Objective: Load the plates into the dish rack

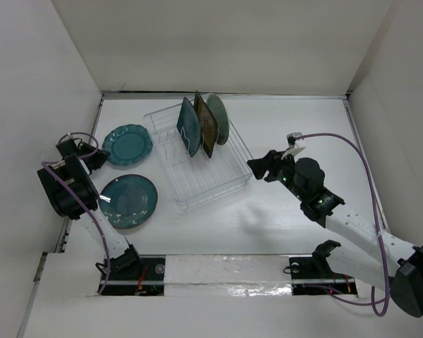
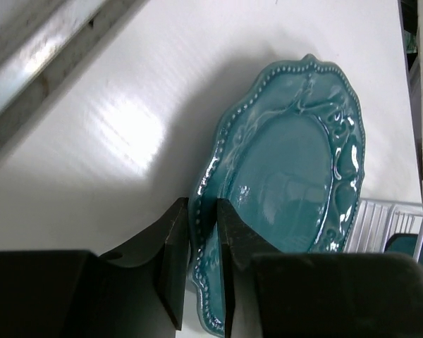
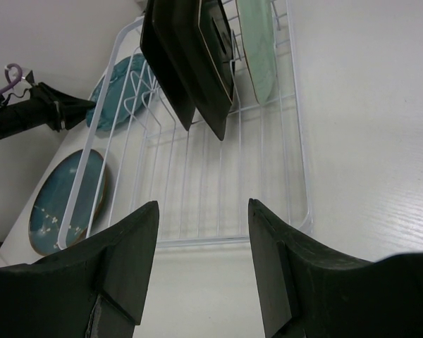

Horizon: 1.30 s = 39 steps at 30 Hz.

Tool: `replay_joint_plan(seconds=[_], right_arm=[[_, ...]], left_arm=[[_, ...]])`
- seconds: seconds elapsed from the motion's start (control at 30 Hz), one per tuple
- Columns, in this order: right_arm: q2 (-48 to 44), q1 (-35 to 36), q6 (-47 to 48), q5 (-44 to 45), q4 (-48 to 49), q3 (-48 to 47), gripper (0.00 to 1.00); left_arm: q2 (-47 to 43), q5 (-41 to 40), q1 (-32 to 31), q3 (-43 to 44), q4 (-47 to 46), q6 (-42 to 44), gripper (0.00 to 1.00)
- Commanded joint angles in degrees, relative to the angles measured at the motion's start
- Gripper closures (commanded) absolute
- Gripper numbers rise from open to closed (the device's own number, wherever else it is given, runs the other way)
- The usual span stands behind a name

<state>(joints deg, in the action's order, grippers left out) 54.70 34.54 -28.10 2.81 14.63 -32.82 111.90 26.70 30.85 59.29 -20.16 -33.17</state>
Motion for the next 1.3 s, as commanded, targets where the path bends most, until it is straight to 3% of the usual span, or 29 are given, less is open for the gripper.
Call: replay_joint_plan(seconds=[0.0, 0.23, 0.7, 0.87, 0.97, 1.0, 1.03, 1.1, 1.2, 1.23, 1.27], right_arm=[[-0.9, -0.3, 0.2, 0.4, 3.6, 0.4, 0.41], [-1.3, 0.3, 0.1, 0.0, 3.6, 0.5, 0.41], [-2.6, 1.3, 0.7, 0.2, 2.9, -0.5, 0.41], [-3.4, 4.7, 1.6, -0.5, 3.9, -0.9, 0.44], [-3.2, 7.2, 2.1, 0.0, 3.6, -2.3, 0.65], [-2.8, 7.2, 2.1, 0.2, 3.6, -2.6, 0.83], [-2.6, 8.0, 2.2, 0.4, 3.5, -3.5, 0.90], [-2.0, 8.7, 2.3, 0.1, 2.6, -4.6, 0.95], [-1.1, 9.9, 2.3, -0.1, 1.7, -6.6, 0.91], [-0.6, 9.9, 2.3, -0.6, 1.7, -6.9, 0.86], [-0.2, 10.4, 2.1, -1.1, 1.8, -8.0, 0.74]], left_arm=[[-6.1, 1.4, -0.5, -4.3, -1.5, -0.3, 1.00], [-19.4, 1.3, -0.5, -11.5, -9.2, -5.6, 1.00], [-32.7, -2.5, 0.8, -18.2, -15.0, -10.7, 1.00], [-38.2, -5.2, 0.8, -18.9, -15.2, -11.3, 1.00], [-40.6, -5.8, 0.8, -18.5, -15.0, -11.8, 1.00], [-41.0, -5.8, 0.8, -18.3, -14.4, -11.8, 1.00], [-41.7, -6.0, 0.8, -18.1, -13.9, -11.8, 1.00], [-42.5, -6.3, 0.8, -18.6, -14.5, -12.5, 1.00], [-44.0, -6.6, 0.8, -19.3, -15.0, -13.9, 1.00], [-44.9, -6.5, 0.8, -19.5, -15.2, -14.4, 1.00], [-46.1, -6.4, 1.3, -19.4, -15.3, -15.2, 1.00]])
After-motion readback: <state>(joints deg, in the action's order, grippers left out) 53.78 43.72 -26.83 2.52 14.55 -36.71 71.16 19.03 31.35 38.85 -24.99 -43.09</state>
